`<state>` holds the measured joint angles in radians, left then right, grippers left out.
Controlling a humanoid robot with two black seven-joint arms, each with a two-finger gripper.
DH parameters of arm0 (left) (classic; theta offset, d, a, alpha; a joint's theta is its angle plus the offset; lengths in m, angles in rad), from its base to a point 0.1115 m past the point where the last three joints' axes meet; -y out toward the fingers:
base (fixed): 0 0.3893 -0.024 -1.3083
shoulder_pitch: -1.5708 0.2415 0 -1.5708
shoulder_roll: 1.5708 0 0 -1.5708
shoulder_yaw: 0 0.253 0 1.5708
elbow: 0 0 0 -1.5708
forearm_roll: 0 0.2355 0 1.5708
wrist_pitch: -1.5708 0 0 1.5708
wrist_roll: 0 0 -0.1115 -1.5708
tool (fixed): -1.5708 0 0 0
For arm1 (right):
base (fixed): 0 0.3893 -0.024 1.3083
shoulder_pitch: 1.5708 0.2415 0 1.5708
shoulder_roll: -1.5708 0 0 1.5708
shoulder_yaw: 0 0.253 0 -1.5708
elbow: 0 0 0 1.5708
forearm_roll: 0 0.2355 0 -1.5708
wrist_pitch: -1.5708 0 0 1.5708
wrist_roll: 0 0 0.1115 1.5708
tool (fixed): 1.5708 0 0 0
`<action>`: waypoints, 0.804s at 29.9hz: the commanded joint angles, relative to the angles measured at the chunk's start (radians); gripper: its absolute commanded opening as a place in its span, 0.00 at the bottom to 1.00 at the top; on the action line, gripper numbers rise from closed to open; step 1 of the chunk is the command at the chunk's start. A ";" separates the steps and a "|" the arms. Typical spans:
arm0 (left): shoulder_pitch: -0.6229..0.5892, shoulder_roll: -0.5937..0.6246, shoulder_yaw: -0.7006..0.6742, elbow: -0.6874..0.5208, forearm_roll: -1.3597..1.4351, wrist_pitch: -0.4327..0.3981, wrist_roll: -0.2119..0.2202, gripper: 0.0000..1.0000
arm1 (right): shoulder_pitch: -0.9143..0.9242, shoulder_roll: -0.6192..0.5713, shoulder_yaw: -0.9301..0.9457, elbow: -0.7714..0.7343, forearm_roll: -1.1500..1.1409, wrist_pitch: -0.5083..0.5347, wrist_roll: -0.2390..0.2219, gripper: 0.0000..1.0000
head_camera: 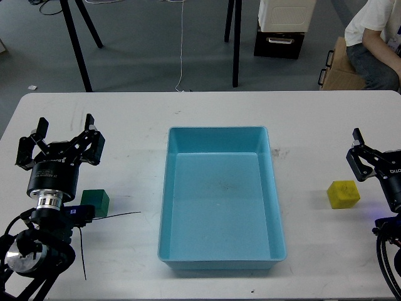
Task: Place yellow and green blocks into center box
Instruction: 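Move the right gripper out of view and reposition it above the yellow cube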
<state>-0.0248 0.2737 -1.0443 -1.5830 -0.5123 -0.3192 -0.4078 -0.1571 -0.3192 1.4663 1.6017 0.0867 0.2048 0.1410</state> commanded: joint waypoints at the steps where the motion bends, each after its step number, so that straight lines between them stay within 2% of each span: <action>1: -0.001 0.001 -0.006 0.004 0.000 -0.003 0.000 1.00 | 0.094 -0.085 0.014 -0.016 -0.426 -0.105 -0.001 0.99; 3: -0.001 0.001 -0.008 0.008 0.000 -0.003 0.000 1.00 | 0.154 -0.148 -0.006 -0.017 -0.588 -0.142 -0.003 0.99; 7: -0.003 0.001 -0.008 0.012 0.000 -0.004 -0.002 1.00 | 0.261 -0.300 -0.072 -0.019 -0.800 -0.143 0.009 0.99; 9: -0.003 0.001 -0.008 0.014 0.000 -0.008 -0.002 1.00 | 0.333 -0.401 -0.133 -0.026 -0.933 -0.139 0.052 0.99; 11: -0.003 0.001 -0.008 0.014 0.000 -0.009 0.000 1.00 | 0.418 -0.498 -0.223 -0.057 -1.115 -0.137 0.141 0.99; 14: -0.004 0.001 -0.008 0.026 0.000 -0.012 0.000 1.00 | 0.577 -0.576 -0.393 -0.135 -1.355 -0.137 0.337 0.99; 16: -0.004 0.001 -0.008 0.034 0.000 -0.012 0.000 1.00 | 0.690 -0.599 -0.513 -0.170 -1.439 -0.137 0.348 0.99; 19: -0.003 0.001 -0.008 0.034 0.000 -0.014 0.000 1.00 | 0.824 -0.676 -0.668 -0.180 -1.449 -0.136 0.348 0.99; 24: -0.003 0.001 -0.008 0.038 0.000 -0.014 0.000 1.00 | 0.948 -0.811 -0.863 -0.154 -1.505 -0.130 0.348 0.98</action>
<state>-0.0285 0.2746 -1.0524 -1.5470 -0.5123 -0.3326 -0.4080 0.7265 -1.0727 0.7035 1.4333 -1.3818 0.0715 0.4884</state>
